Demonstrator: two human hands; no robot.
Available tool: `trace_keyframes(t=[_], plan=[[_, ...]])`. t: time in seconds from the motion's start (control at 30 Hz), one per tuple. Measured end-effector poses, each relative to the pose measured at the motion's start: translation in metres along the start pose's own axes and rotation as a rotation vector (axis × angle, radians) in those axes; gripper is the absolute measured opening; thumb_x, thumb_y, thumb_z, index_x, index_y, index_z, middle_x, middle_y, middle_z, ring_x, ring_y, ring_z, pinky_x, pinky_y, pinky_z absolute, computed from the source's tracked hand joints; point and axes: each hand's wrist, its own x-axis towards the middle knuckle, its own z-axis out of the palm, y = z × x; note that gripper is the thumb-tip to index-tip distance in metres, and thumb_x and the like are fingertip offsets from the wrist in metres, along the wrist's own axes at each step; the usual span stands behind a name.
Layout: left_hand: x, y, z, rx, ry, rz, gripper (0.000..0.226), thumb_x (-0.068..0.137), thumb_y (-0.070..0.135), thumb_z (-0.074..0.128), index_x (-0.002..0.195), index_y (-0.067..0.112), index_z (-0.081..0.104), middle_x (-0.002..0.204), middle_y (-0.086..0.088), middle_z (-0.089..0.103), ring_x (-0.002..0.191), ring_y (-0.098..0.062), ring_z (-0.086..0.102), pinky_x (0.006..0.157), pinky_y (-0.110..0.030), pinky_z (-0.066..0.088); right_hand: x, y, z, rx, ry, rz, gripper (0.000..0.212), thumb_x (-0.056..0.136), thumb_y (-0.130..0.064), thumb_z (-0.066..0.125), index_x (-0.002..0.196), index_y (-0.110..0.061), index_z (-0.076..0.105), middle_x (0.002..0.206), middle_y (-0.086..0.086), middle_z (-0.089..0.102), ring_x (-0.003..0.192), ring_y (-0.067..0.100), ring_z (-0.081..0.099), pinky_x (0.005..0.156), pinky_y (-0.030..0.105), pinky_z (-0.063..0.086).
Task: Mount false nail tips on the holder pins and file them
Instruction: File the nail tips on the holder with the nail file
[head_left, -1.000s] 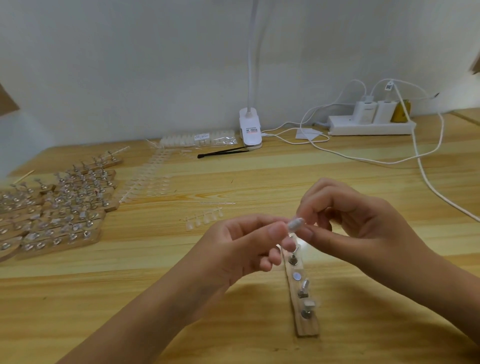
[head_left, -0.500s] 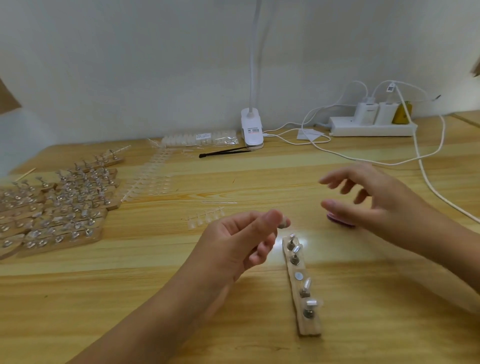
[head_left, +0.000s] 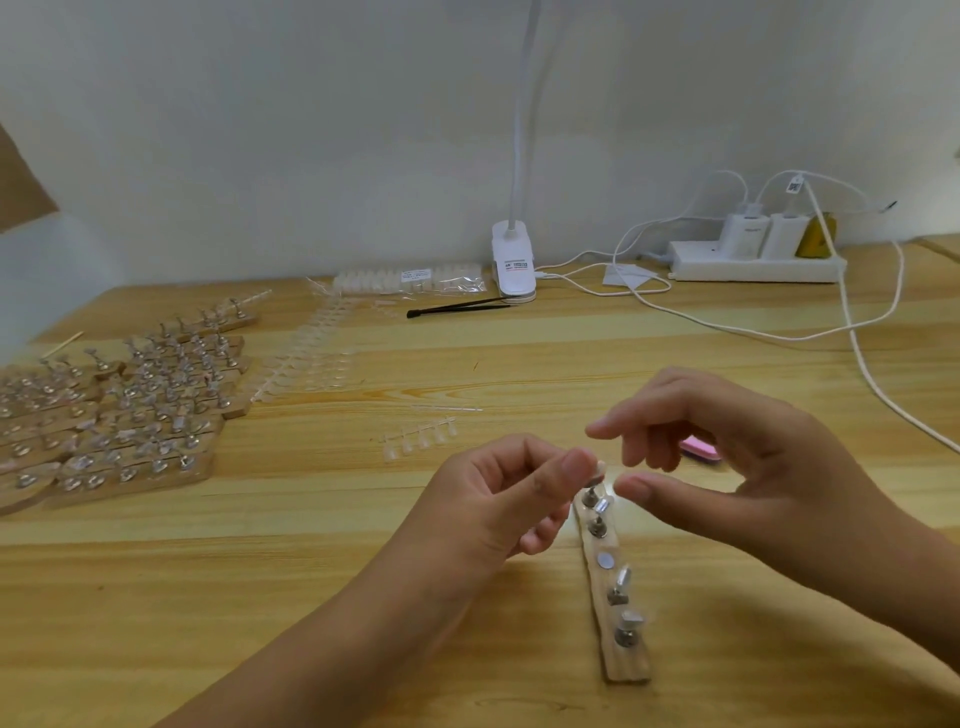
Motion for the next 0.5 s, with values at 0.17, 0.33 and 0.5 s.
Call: trace_keyframes(t=[0.17, 0.33, 0.5], plan=[[-0.001, -0.001, 0.001, 0.011, -0.070, 0.018, 0.032, 0.059, 0.057, 0.082, 0.067, 0.028, 0.071, 0.061, 0.014, 0.063, 0.048, 0.001, 0.044, 0.050, -0.008, 0.039, 0.000, -0.004, 0.014, 0.057, -0.015, -0.027, 0.012, 0.083, -0.030, 0.070, 0.091, -0.021, 0.069, 0.082, -0.006, 0.062, 0.073, 0.017, 0.056, 0.068, 0.022, 0.046], [-0.002, -0.003, 0.001, 0.015, -0.102, -0.008, 0.041, 0.055, 0.066, 0.080, 0.069, 0.028, 0.074, 0.060, 0.013, 0.059, 0.048, 0.001, 0.046, 0.052, -0.009, 0.040, -0.002, -0.003, 0.018, 0.057, 0.012, -0.020, 0.006, 0.085, -0.027, 0.068, 0.085, -0.022, 0.067, 0.078, -0.007, 0.059, 0.069, 0.017, 0.054, 0.067, 0.020, 0.044], [-0.001, -0.002, -0.002, 0.042, -0.101, 0.001, 0.034, 0.065, 0.057, 0.079, 0.082, 0.028, 0.077, 0.066, 0.011, 0.059, 0.054, 0.000, 0.049, 0.057, -0.011, 0.044, -0.002, -0.004, 0.016, -0.010, 0.056, -0.039, 0.007, 0.086, -0.028, 0.066, 0.086, -0.021, 0.067, 0.078, -0.007, 0.059, 0.070, 0.017, 0.054, 0.065, 0.021, 0.045]])
